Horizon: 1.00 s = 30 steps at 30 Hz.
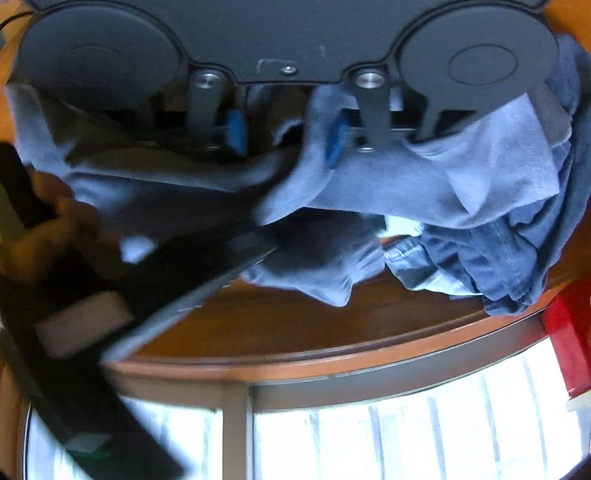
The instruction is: Fold clothes
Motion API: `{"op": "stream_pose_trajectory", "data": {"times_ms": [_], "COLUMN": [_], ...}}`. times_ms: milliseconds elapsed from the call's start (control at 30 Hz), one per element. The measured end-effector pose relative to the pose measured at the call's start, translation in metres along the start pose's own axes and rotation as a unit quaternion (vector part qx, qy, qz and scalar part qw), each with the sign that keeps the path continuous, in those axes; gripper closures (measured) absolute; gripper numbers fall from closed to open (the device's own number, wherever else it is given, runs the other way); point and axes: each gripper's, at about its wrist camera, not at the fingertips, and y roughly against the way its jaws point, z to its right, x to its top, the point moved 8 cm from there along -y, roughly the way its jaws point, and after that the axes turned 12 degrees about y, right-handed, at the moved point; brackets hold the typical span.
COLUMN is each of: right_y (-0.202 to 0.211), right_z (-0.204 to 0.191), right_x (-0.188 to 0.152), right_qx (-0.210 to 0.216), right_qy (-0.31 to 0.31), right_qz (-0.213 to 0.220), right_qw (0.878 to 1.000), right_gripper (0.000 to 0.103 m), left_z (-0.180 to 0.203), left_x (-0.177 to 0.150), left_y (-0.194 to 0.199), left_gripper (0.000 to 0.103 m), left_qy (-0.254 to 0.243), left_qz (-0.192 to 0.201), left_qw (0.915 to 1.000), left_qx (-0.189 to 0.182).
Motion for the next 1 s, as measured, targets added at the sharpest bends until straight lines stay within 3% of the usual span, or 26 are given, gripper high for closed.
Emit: {"op": "stream_pose_trajectory", "data": {"times_ms": [100,233,367,467,567,633,667,700,733,800,867,1000], "right_y": [0.053,0.136,0.216,0.261,0.282,0.284,0.278,0.269,0.260,0.248,0.255,0.280], "right_z": [0.017,0.043,0.081,0.111,0.141,0.153,0.157,0.162,0.166,0.171,0.173,0.173], "right_x": [0.005,0.005,-0.017,-0.055,-0.115,-0.164,-0.189,-0.212,-0.235,-0.271,-0.285,-0.279], "right_qx": [-0.015,-0.057,-0.115,-0.158,-0.177,-0.181,-0.181,-0.180,-0.178,-0.181,-0.177,-0.129], "right_qy": [-0.038,-0.060,-0.091,-0.118,-0.174,-0.194,-0.199,-0.204,-0.208,-0.212,-0.215,-0.253], "right_qz": [0.060,0.132,0.188,0.208,0.197,0.164,0.139,0.104,0.069,0.019,0.022,0.096], "right_qw": [0.997,0.988,0.971,0.958,0.949,0.950,0.953,0.957,0.959,0.960,0.960,0.954], "right_gripper": [0.093,0.093,0.093,0.093,0.092,0.086,0.071,0.047,0.040,0.039,0.039,0.037], "left_z": [0.000,0.030,0.055,0.073,0.092,0.104,0.110,0.116,0.123,0.136,0.154,0.186], "left_x": [0.013,0.041,0.029,0.017,0.005,-0.003,-0.007,-0.011,-0.016,-0.029,-0.038,-0.034], "left_y": [0.010,0.044,0.045,0.043,0.042,0.041,0.040,0.040,0.038,0.034,0.033,0.026], "left_gripper": [0.082,0.082,0.082,0.081,0.081,0.081,0.081,0.080,0.078,0.070,0.065,0.057], "left_qy": [0.018,0.011,0.028,0.043,0.057,0.067,0.072,0.077,0.083,0.097,0.102,0.063], "left_qz": [0.017,0.067,0.054,0.040,0.026,0.017,0.012,0.008,0.003,-0.007,-0.014,-0.023], "left_qw": [0.9995,0.9961,0.9973,0.9980,0.9979,0.9976,0.9973,0.9970,0.9965,0.9951,0.9946,0.9977], "left_qx": [-0.019,-0.056,-0.040,-0.026,-0.011,-0.002,0.003,0.008,0.012,0.019,0.017,-0.001]}}
